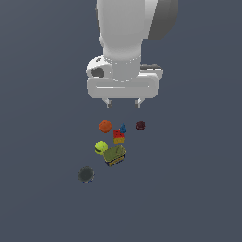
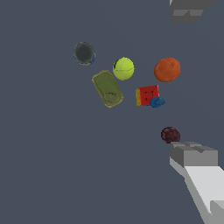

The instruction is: Pick up a designated object from a clutter of objects.

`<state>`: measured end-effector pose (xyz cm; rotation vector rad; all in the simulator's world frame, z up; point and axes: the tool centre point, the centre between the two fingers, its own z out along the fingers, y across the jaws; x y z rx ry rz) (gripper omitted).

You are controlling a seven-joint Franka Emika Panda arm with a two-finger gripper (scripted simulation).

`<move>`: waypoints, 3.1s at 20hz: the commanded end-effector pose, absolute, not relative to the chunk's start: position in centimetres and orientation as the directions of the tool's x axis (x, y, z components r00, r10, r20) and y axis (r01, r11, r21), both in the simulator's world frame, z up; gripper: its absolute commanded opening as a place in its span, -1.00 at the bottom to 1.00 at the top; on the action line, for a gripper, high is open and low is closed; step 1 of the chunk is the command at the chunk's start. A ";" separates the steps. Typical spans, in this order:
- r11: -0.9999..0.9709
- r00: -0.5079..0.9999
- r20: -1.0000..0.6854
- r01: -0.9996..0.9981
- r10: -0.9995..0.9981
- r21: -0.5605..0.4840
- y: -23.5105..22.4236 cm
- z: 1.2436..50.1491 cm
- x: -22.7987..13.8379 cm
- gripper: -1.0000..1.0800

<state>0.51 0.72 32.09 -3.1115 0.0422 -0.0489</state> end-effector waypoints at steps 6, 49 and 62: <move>-0.999 0.998 0.046 -0.039 -0.040 -0.016 -0.7 32.9 0.8 0.92; -0.992 0.992 0.006 -0.123 -0.123 0.003 10.8 9.4 -10.9 0.92; -0.992 0.992 0.000 -0.127 -0.127 0.001 11.5 7.7 -12.6 0.92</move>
